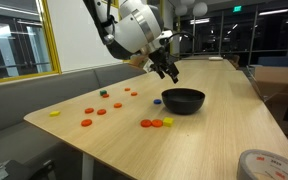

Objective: Put the two yellow, the green and one orange circle into the bowl.

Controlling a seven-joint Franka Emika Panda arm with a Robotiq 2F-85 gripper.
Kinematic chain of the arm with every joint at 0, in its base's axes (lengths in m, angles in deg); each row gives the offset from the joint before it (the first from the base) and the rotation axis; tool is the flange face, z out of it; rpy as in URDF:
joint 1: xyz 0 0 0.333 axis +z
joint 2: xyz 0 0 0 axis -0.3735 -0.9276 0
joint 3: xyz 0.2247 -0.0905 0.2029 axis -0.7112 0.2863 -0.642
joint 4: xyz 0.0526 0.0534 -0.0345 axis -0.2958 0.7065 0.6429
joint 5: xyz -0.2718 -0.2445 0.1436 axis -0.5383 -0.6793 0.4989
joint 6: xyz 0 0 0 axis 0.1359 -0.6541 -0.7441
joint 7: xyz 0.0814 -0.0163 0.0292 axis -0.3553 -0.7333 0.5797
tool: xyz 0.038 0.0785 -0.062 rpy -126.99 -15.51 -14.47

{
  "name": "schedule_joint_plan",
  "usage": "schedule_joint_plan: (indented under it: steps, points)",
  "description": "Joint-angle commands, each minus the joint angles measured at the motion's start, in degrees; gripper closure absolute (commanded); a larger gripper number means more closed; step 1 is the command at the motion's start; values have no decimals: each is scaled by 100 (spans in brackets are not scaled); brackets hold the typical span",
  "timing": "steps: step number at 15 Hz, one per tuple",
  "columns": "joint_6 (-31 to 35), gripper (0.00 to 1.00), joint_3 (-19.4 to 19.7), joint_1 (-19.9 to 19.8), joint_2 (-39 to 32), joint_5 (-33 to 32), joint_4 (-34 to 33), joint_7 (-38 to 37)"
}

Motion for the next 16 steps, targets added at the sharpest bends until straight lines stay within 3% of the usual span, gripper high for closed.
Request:
schedule_joint_plan:
  steps: [1, 4, 5, 6, 10, 13, 16]
  points:
    - [1058, 0, -550, -509, 192, 299, 354, 766]
    - [1913, 0, -1581, -1420, 81, 335, 618, 1250]
    - [2198, 0, -1910, -1599, 22, 1010, 806, 1972]
    - [2400, 0, -2476, -2230, -98, 101, 745, 1278]
    - [2852, 0, -4049, -3845, -833, -1584, 526, 593]
    - [2264, 0, -5116, -5047, -1294, -2918, 358, -66]
    - [1325, 0, -5767, -5753, -1366, -3084, 354, -154]
